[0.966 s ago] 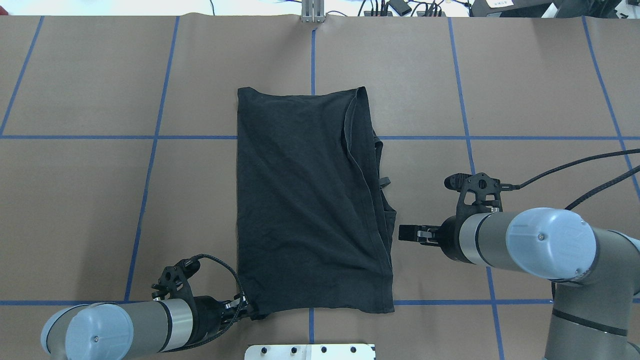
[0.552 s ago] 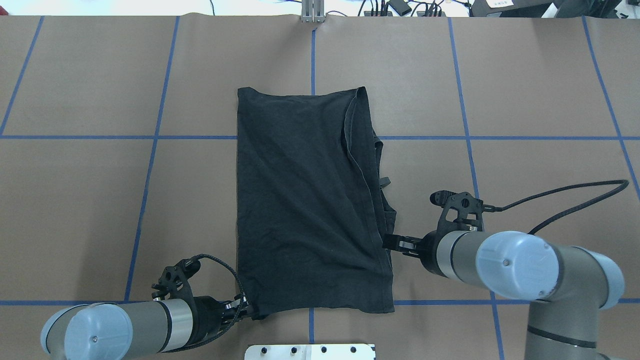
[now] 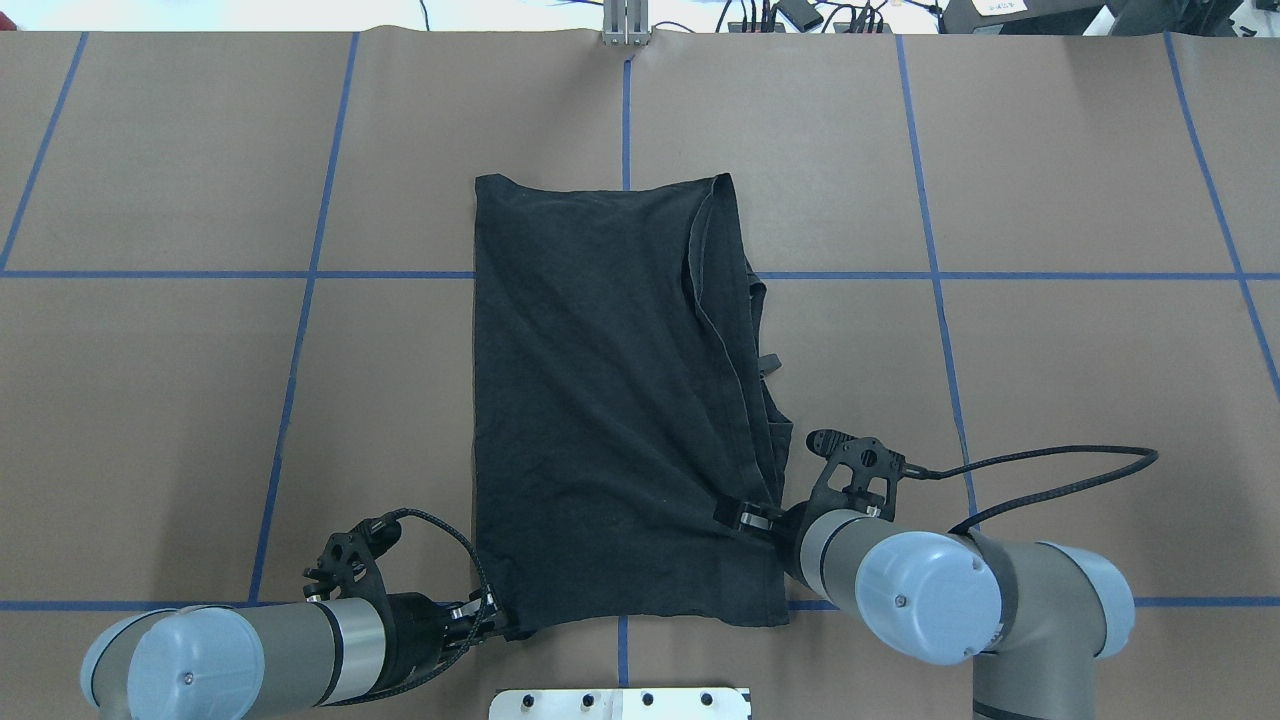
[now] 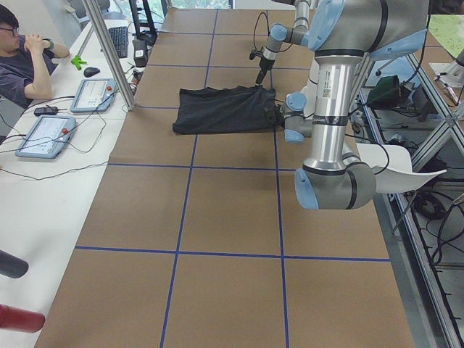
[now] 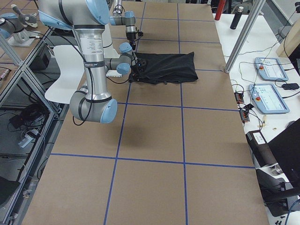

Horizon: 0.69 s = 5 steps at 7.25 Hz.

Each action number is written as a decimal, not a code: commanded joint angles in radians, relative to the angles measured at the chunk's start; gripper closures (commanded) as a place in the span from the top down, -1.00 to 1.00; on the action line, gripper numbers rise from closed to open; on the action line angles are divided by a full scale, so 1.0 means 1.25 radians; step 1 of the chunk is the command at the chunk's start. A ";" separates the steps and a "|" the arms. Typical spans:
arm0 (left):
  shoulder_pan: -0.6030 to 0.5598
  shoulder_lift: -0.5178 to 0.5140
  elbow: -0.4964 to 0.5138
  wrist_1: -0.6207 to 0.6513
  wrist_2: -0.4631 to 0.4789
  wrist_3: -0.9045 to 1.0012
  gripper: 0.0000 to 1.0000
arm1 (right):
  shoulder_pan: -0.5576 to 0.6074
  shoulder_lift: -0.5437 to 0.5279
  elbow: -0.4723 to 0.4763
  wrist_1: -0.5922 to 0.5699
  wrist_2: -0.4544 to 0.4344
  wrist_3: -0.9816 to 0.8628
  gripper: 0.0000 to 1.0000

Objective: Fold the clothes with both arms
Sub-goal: 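Lower the right gripper to the other near corner while the left holds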

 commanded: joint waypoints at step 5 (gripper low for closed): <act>-0.001 0.003 -0.009 0.000 0.000 0.000 -1.00 | -0.030 0.004 -0.033 0.003 -0.052 -0.004 0.06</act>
